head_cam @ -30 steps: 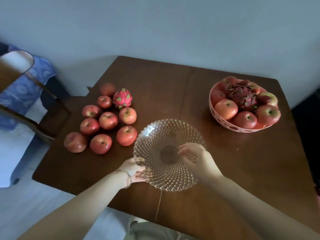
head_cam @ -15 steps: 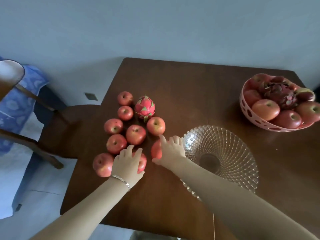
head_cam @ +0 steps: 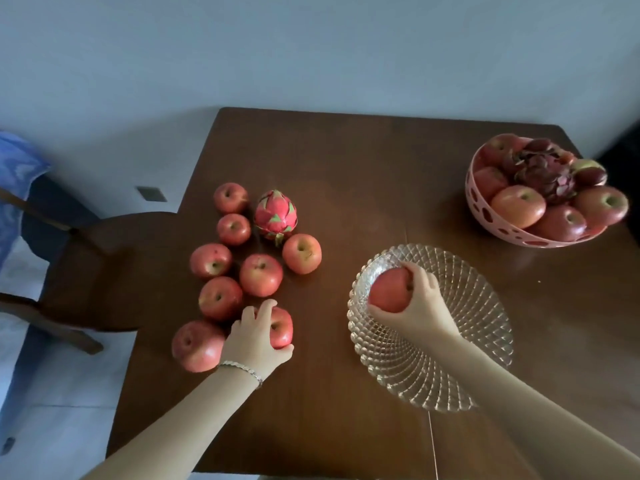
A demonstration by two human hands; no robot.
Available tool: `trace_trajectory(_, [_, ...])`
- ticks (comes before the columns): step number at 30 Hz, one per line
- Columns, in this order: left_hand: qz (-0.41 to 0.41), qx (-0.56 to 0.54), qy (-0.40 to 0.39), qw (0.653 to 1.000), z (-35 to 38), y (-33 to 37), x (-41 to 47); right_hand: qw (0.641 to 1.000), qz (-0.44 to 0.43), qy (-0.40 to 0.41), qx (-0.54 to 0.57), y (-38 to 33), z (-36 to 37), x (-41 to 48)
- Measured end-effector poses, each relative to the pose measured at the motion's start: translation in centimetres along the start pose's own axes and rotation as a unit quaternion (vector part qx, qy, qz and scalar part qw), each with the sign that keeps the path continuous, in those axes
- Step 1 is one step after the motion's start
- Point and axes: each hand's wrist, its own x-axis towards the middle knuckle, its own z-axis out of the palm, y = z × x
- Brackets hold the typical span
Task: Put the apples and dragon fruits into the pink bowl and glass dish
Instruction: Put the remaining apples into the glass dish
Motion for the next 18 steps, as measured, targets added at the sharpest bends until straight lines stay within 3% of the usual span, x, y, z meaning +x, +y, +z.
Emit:
trace_trajectory(3, [0.032,-0.097,0.051,0.993,-0.5,2.3,-0.8,0.997,0.051,-0.022,-0.048,4.0,-1.4,0.3])
trace_trajectory(7, [0.094,-0.141,0.072,0.983,-0.9,6.0,-1.9,0.994,0.023,-0.065,-0.079,6.3,-1.4,0.8])
trace_trajectory(10, [0.102,-0.158,0.059,0.980,-0.5,8.9,-2.6,0.991,0.003,-0.091,-0.093,6.6,-1.7,1.3])
trace_trajectory(15, [0.042,-0.223,0.005,0.974,0.8,13.5,-2.8,0.972,-0.018,-0.198,-0.128,7.3,-3.7,2.1])
trace_trajectory(18, [0.069,-0.214,-0.005,0.974,1.5,15.7,-2.4,0.967,-0.035,-0.248,-0.051,6.8,-6.8,2.3])
